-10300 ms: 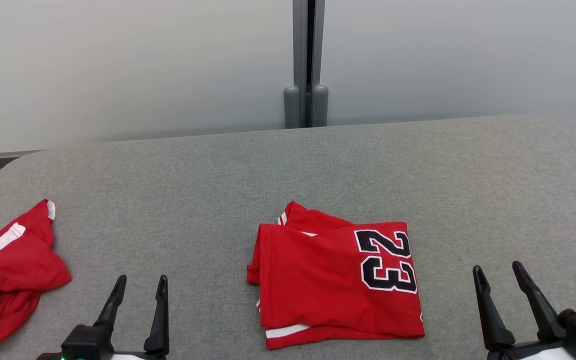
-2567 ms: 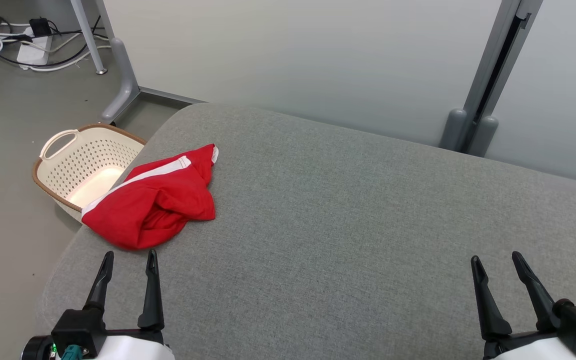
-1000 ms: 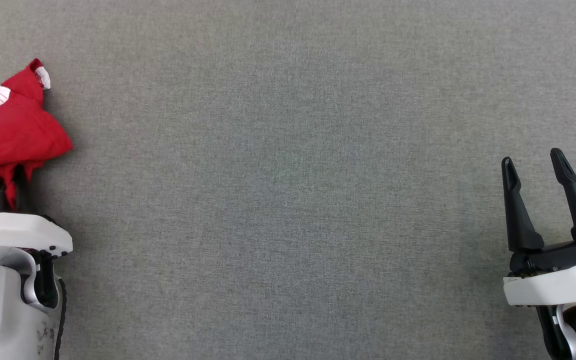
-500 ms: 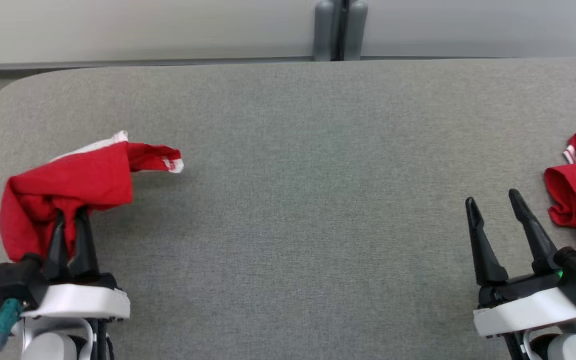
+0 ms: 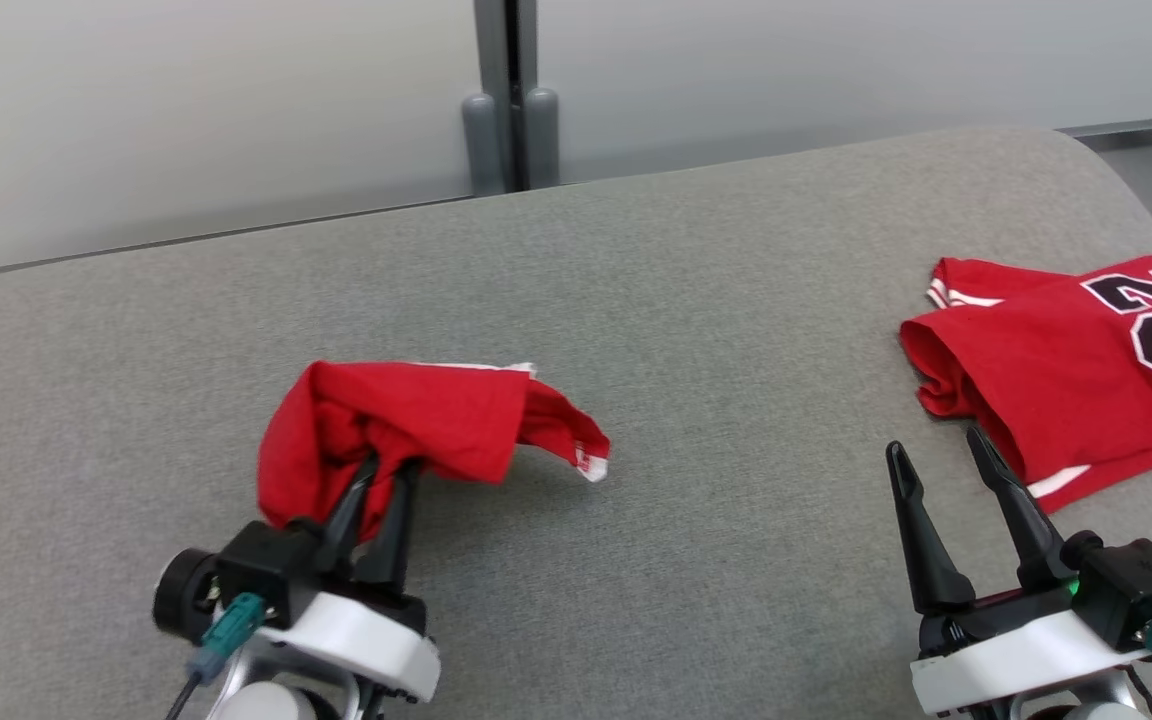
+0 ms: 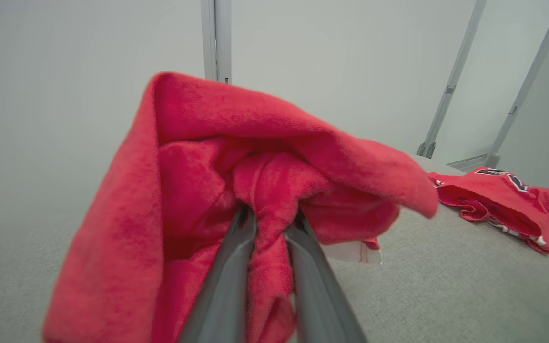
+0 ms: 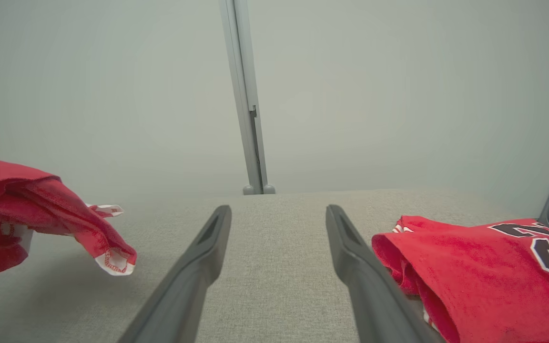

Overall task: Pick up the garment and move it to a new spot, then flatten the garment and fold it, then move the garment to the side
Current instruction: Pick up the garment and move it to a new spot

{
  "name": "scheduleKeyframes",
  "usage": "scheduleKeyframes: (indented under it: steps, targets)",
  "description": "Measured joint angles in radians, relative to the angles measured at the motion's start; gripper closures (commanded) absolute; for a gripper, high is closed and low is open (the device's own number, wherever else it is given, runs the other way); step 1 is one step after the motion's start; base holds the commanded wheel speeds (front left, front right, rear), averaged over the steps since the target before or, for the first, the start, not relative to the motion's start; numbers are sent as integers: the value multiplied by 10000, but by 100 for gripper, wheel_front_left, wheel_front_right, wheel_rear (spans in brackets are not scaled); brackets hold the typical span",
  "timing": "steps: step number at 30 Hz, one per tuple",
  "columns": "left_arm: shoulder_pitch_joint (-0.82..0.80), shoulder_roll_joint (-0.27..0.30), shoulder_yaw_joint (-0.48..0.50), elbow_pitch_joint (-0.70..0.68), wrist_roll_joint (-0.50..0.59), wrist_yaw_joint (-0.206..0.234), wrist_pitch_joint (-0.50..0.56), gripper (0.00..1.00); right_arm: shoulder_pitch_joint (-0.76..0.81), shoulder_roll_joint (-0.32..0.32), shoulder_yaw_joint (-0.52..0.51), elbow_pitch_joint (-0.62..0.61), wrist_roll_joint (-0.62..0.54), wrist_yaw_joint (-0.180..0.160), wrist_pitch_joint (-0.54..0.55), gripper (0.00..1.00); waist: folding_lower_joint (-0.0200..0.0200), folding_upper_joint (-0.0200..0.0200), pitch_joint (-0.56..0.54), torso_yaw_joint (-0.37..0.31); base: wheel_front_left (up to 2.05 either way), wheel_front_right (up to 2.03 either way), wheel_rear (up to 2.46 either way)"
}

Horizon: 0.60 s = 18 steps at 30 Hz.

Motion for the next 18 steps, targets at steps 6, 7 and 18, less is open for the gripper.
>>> scheduleKeyframes:
  steps: [6,7,18]
  targets:
    - [-1230,-23,-1486,1126,349,-326,506,100,-149,155,2,142,107,0,-230,0,0,0,349,-776,0,0,0]
    - [-1441,2,-1691,1377,389,-366,608,100,-194,176,19,184,109,0,-257,0,0,0,454,-877,0,0,0]
    - [-2579,491,-3137,2991,201,-456,909,0,-547,441,8,627,230,0,-765,0,0,0,1510,-1534,0,0,0]
